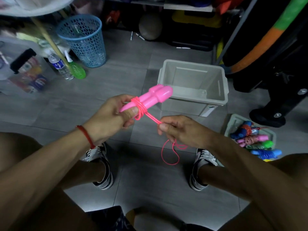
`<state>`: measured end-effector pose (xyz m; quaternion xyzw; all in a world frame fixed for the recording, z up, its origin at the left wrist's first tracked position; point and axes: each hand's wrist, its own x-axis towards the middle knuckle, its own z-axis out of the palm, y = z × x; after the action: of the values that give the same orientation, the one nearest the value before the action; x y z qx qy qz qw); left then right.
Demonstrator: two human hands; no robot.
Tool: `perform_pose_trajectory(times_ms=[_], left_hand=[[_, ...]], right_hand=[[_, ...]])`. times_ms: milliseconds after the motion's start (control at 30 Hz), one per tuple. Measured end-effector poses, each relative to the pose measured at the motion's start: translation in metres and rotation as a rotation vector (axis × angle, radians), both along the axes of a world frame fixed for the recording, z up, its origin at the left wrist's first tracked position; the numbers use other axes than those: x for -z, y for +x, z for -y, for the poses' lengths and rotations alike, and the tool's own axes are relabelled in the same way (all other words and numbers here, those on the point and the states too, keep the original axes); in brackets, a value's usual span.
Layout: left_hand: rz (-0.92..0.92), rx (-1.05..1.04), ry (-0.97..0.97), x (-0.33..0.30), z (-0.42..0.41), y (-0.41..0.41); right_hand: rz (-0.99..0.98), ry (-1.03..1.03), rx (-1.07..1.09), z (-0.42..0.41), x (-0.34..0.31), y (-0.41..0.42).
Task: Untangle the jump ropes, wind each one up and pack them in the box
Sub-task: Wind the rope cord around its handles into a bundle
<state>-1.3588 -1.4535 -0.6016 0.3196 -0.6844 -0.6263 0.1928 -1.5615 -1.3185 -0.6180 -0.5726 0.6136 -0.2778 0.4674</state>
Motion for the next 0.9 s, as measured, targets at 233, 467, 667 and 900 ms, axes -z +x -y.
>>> perform_pose_trajectory(times_ms=[233, 467, 667, 900], left_hand=[[0.215, -0.031, -0.358, 0.026, 0.009, -0.007], [0.294, 0.007, -0.743, 0.034, 0.000, -0.017], [0.255, 0.035, -0.832, 0.027, -0.006, -0.031], [0.342, 0.051, -1.354, 0.030, -0.034, -0.040]], right_hand=[[0.043, 0.062, 0.266, -0.004, -0.006, 0.023], [0.074, 0.128, 0.521, -0.006, -0.035, 0.039], [0.079, 0.084, 0.664, -0.001, -0.052, 0.034], [-0.016, 0.000, 0.880, 0.013, -0.046, 0.022]])
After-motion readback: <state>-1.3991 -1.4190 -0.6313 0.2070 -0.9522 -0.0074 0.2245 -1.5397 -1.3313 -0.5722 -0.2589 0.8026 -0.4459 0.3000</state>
